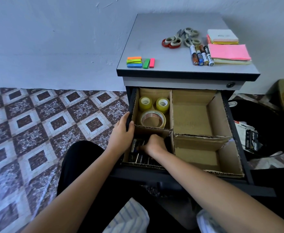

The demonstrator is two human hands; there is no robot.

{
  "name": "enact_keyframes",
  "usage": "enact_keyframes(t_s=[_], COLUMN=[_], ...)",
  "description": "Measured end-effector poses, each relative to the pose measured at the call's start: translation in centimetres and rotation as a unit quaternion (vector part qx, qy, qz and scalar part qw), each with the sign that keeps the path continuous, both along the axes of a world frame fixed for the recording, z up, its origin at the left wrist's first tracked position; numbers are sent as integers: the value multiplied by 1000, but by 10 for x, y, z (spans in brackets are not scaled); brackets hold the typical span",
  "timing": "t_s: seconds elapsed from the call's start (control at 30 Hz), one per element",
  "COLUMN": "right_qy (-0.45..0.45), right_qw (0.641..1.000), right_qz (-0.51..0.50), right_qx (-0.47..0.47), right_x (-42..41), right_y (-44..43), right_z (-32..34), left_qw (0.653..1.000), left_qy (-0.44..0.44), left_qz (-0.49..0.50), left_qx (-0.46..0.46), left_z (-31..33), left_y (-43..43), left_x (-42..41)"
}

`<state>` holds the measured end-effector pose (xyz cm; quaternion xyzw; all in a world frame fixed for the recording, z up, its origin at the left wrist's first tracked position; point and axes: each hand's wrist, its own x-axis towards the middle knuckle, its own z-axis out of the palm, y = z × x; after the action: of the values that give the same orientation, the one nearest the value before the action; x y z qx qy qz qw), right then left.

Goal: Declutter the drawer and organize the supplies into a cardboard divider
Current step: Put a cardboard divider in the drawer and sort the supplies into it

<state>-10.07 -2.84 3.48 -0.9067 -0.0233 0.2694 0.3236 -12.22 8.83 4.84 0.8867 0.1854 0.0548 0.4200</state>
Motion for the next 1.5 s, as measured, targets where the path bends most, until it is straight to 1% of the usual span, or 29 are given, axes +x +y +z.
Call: enact_keyframes(t_s=[0.17, 0.27, 0.33, 0.47, 0.63, 0.73, 0.87, 1.1, 1.23, 1.37, 1.5], right_qy=[-41, -57, -56, -36, -26, -29, -54, -62, -32, -4, 27], right_qw=[999, 998, 997, 994, 993, 995, 998, 996, 995, 996, 995], right_qz=[-14, 20, 53, 87, 112, 93, 38, 10, 3, -17, 20], right_qx=[-25, -4, 0, -47, -39, -10, 22, 59, 92, 84, 96], right_x=[-1, -4, -6, -2, -6, -5, -3, -3, -3, -1, -1], right_y=[-6, -8, -8, -6, -2, -3, -11, -13, -10, -10, -6], right_z=[0, 2, 2, 3, 5, 5, 7, 9, 9, 8, 5], left_qw=[1000, 1000, 1000, 1000, 1000, 1000, 1000, 1000, 1000, 1000, 1000], left_qy=[1, 0, -1, -6, -11, -11, -10, -10, -9, -7, -12], left_qz=[-3, -3, -3, 0, -3, -3, -2, -2, -1, 0, 1], left_qx=[-3, -3, -4, -8, -10, -13, -7, -6, -6, -6, -15], left_z=[1, 0, 0, -1, -2, -3, -3, -5, -5, -6, -7], left_y=[0, 0, 0, 0, 0, 1, 1, 2, 2, 2, 3], left_x=[-1, -1, -1, -1, 0, 0, 1, 1, 1, 2, 2])
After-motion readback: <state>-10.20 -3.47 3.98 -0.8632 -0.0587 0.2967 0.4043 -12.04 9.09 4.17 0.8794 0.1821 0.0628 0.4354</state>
